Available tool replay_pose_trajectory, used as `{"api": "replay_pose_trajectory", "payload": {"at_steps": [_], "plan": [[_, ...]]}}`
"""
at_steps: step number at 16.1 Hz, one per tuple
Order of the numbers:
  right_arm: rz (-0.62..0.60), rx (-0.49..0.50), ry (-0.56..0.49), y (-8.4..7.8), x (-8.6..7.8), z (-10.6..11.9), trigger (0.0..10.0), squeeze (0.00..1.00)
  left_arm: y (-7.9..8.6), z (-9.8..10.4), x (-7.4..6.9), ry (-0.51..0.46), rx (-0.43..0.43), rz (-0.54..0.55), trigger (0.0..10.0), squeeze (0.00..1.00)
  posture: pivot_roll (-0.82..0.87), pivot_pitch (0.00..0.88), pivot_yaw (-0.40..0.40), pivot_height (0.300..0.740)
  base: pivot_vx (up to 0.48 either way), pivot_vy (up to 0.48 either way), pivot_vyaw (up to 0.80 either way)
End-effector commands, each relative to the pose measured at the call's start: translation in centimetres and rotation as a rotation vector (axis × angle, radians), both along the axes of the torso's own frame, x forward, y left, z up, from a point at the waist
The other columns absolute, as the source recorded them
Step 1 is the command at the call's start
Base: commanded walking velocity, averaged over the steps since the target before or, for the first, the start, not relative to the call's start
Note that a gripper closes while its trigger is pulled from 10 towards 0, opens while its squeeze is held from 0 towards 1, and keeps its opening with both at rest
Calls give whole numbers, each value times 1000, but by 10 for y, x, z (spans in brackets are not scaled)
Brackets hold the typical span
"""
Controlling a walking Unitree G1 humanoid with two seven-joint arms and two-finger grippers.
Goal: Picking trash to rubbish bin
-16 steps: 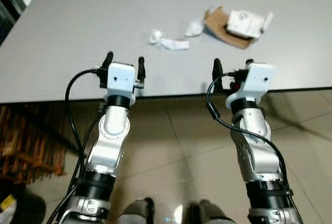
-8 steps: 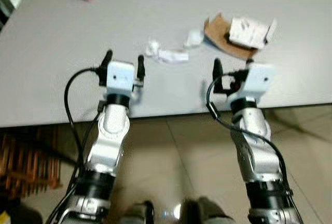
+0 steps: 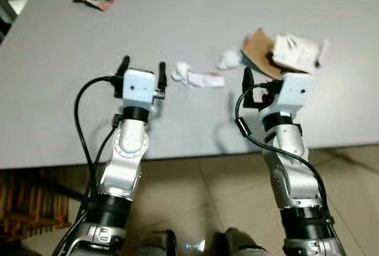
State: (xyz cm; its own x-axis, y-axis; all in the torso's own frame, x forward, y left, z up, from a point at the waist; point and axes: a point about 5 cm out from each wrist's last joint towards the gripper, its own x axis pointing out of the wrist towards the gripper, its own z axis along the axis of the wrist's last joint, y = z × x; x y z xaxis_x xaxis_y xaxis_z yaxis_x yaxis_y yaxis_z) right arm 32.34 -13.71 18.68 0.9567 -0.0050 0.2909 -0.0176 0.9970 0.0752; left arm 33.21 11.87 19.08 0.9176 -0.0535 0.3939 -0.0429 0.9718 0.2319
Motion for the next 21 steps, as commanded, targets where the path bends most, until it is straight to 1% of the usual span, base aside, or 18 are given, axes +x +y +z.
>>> {"api": "replay_pose_trajectory", "payload": {"at_steps": [1, 7, 8, 10, 11, 15, 18, 21], "plan": [[-30, -2, 0, -9, -1, -1, 10000, 0, -7, -1, -2, 2, 3, -16, 10000, 0, -22, 229, 30, 740, 409, 0, 0], [-26, -4, 1, -7, -1, -1, 10000, 0, -9, -1, -1, 5, 15, -28, 10000, 0, -24, 215, 35, 740, 390, 0, 0], [-25, -4, 2, -7, -1, -2, 10000, 0, -12, -3, -1, 16, 36, -42, 10000, 0, -24, 214, 34, 740, 0, 0, 0], [-23, -3, 3, -6, -1, -2, 10000, 0, -15, -6, -2, 41, -22, -66, 10000, 0, -29, 210, 36, 740, 0, 0, 0], [-22, -3, 3, -6, -1, -2, 10000, 0, -15, -5, -2, 35, -30, -70, 10000, 0, -27, 207, 36, 740, 0, 0, 0], [-14, -3, 6, -3, -1, -3, 10000, 0, -15, -4, -2, 25, -6, -68, 10000, 0, -28, 203, 37, 740, 0, 0, 0], [-9, -4, 11, -2, -2, -4, 10000, 0, -16, -4, -2, 28, 10, -62, 10000, 0, -30, 208, 36, 740, 0, -442, 0], [-9, -7, 16, -3, -2, -4, 10000, 0, -16, -5, -2, 32, 3, -60, 10000, 0, -29, 215, 31, 740, 0, -480, 0]]}}
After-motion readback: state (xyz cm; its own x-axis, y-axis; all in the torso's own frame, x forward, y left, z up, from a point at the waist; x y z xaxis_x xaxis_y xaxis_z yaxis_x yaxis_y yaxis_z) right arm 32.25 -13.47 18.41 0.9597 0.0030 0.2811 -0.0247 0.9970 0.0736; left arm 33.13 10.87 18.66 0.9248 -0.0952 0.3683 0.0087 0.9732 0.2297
